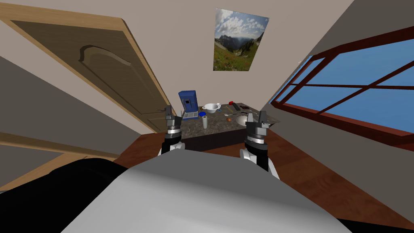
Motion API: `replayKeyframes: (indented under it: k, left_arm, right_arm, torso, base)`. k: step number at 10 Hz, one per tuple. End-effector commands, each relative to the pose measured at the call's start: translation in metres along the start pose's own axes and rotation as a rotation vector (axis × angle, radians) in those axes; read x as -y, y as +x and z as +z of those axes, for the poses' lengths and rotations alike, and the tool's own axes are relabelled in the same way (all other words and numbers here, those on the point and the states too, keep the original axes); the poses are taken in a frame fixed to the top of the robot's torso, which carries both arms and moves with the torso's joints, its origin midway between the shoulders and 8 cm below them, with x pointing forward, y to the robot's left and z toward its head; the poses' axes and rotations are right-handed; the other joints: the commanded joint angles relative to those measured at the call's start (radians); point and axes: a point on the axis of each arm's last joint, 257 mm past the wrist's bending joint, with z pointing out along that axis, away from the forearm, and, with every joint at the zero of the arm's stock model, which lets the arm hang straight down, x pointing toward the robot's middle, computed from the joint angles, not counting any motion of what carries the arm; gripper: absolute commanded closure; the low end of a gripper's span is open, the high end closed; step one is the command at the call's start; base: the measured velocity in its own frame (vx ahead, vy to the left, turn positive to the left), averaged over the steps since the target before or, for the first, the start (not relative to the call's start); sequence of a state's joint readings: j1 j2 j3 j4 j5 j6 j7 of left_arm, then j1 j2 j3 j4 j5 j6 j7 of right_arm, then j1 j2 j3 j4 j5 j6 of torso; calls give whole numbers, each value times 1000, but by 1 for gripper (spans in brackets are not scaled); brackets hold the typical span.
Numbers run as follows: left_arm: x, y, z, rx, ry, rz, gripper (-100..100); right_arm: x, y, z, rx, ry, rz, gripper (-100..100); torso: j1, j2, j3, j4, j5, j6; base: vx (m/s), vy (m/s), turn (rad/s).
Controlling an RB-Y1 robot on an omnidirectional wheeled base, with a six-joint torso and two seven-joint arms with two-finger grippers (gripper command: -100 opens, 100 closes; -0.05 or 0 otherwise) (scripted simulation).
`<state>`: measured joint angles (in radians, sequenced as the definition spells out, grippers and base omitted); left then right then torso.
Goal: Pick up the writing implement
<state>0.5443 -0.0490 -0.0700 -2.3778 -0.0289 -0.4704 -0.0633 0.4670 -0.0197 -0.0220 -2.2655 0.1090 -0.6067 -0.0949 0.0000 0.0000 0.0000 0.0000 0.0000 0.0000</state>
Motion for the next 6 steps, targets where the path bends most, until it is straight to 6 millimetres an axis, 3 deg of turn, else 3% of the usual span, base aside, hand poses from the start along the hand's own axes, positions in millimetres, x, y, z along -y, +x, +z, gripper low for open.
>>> replayKeyframes:
  k: [1,6]
  left_arm:
    - [-4,6,0,-43,-14,15,-100]
    - [-25,26,2,-174,-88,73,-100]
  right_arm:
    - [0,0,0,0,0,0,0]
    - [0,0,0,0,0,0,0]
  torso:
    - [0,0,0,0,0,0]
    - [0,0,0,0,0,0]
  base:
    - [0,0,0]
    - [-6,-7,-5]
